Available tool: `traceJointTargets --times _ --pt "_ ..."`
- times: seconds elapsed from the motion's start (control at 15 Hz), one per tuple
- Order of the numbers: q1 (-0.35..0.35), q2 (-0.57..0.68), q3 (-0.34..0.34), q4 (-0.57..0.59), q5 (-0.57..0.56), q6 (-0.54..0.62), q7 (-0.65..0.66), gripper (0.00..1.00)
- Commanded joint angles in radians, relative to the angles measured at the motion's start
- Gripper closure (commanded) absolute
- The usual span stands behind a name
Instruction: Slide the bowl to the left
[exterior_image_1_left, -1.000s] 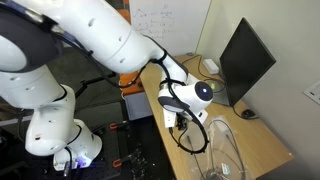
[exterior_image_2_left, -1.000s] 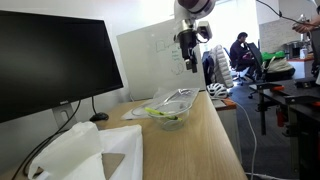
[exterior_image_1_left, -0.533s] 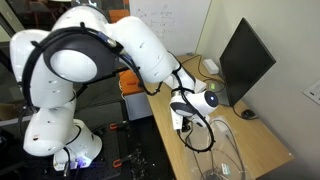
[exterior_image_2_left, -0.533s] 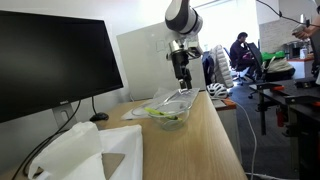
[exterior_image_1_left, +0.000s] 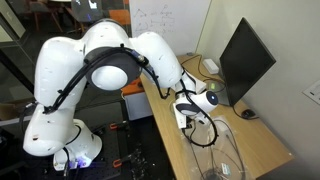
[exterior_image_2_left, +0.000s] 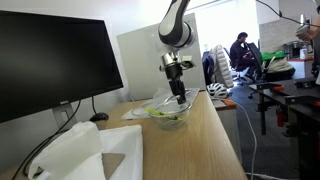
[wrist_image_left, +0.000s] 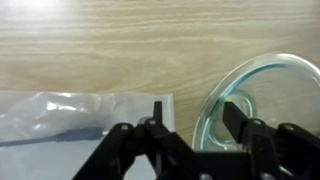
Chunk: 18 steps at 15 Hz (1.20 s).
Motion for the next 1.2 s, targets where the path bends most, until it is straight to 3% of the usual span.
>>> traceJointTargets --times 0.0,0.07,0.33,0.73,1.13 --pt "0.003 0.033 0.012 0.030 -0.060 0.029 0.057 0.57" --pt "0.001 0.038 0.017 0.034 -0.067 0.035 0.059 0.72" --pt "-0.006 0.040 0.027 0.046 -0.073 0.033 0.069 1.00" --pt "-0.012 0.027 0.049 0.032 -0.056 0.035 0.051 0.97" --pt "-0.004 -0.003 0.128 0.009 -0.028 0.040 0.025 0.97"
